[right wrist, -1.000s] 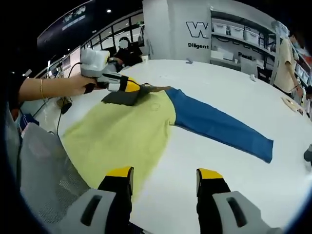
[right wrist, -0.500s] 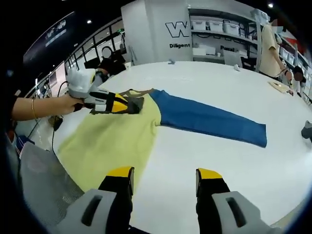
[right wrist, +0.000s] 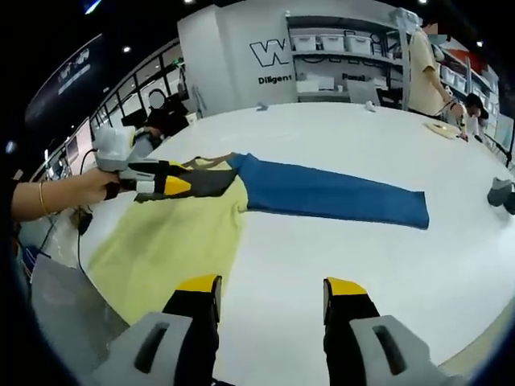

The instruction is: Fold the garment on the visible template until the final outline fits inside the template.

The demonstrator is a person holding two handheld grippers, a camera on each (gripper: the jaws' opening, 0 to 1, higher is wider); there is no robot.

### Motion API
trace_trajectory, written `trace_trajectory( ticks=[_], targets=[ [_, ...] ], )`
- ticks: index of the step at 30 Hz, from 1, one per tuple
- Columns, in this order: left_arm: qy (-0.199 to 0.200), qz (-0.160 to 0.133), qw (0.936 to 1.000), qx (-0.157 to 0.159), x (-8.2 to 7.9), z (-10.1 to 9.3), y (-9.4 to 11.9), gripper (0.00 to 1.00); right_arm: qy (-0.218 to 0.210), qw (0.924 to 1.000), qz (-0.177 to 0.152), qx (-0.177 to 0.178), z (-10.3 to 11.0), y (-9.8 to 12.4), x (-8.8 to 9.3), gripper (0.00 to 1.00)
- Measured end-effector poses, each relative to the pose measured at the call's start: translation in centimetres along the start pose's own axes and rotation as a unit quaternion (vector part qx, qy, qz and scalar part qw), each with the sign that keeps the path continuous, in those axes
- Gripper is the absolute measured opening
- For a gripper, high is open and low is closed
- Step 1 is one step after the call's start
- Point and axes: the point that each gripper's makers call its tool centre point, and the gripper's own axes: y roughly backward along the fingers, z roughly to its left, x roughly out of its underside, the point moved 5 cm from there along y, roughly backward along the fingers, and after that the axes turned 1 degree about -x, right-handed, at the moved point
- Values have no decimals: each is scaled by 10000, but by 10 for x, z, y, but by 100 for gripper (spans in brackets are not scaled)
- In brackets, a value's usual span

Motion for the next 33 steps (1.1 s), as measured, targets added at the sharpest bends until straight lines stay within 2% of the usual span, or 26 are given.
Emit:
trace_trajectory(
  ticks=[6, 9, 13, 16, 19, 24, 27, 31, 33],
  targets=[
    [53, -17, 10000, -41, 2, 2, 18, 53, -44, 9999, -30, 109, -8, 2, -1, 48],
    [214, 61, 9996, -172, 9, 6, 32, 54, -222, 9991, -66, 347, -20, 4, -2, 47],
    [386, -22, 9984, -409, 13, 11, 52, 56, -444, 9973, -110, 573, -34, 3, -1, 47],
    [588, -86, 9971, -465, 16, 10, 65, 62, -543, 9960, -141, 689, -40, 3, -2, 47],
    [588, -247, 9970, -431, 16, 7, 77, 74, -676, 9941, -197, 822, -47, 2, -4, 47],
    [704, -339, 9955, -529, 16, 7, 90, 74, -661, 9933, -187, 929, -61, -2, -10, 47],
    [788, -396, 9938, -677, 18, 13, 99, 74, -615, 9929, -191, 1000, -78, -7, -22, 47],
    [724, -448, 9938, -715, 20, 13, 109, 77, -573, 9921, -250, 1089, -83, -8, -34, 47],
    [723, -449, 9937, -723, 23, 14, 114, 79, -570, 9913, -267, 1159, -92, -11, -39, 47]
  ],
)
